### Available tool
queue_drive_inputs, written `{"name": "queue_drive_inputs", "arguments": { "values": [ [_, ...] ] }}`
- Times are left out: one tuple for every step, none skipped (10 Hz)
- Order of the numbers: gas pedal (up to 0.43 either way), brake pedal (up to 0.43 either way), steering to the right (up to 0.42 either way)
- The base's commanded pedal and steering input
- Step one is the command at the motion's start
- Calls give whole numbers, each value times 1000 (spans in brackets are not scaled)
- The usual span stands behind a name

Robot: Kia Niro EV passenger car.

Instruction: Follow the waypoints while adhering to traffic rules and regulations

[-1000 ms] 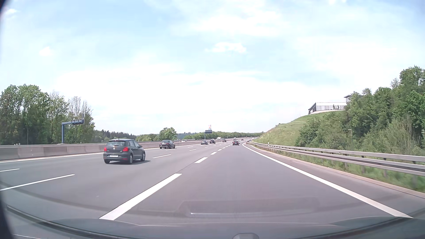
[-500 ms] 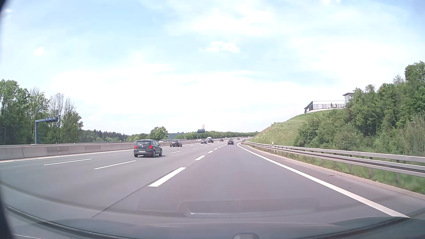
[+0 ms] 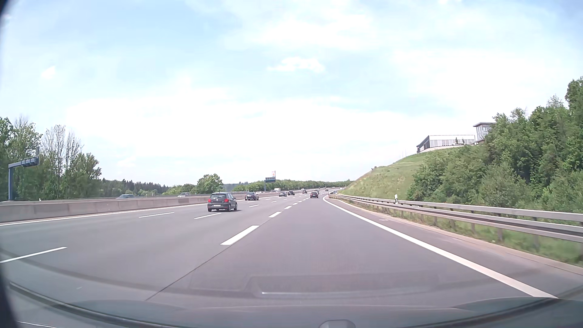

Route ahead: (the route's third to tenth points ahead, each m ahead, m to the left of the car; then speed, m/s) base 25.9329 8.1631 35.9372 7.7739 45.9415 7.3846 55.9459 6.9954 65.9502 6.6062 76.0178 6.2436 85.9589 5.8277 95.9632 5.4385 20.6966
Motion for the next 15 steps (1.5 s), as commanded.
{"name": "queue_drive_inputs", "arguments": {
  "values": [
    [610,0,0],
    [610,0,-1],
    [610,0,-3],
    [610,0,-3],
    [610,0,-3],
    [610,0,-3],
    [598,0,-3],
    [598,0,-3],
    [598,0,-2],
    [591,0,-3],
    [579,0,-2],
    [579,0,-2],
    [579,0,-2],
    [579,0,-2],
    [579,0,-2]
  ]
}}
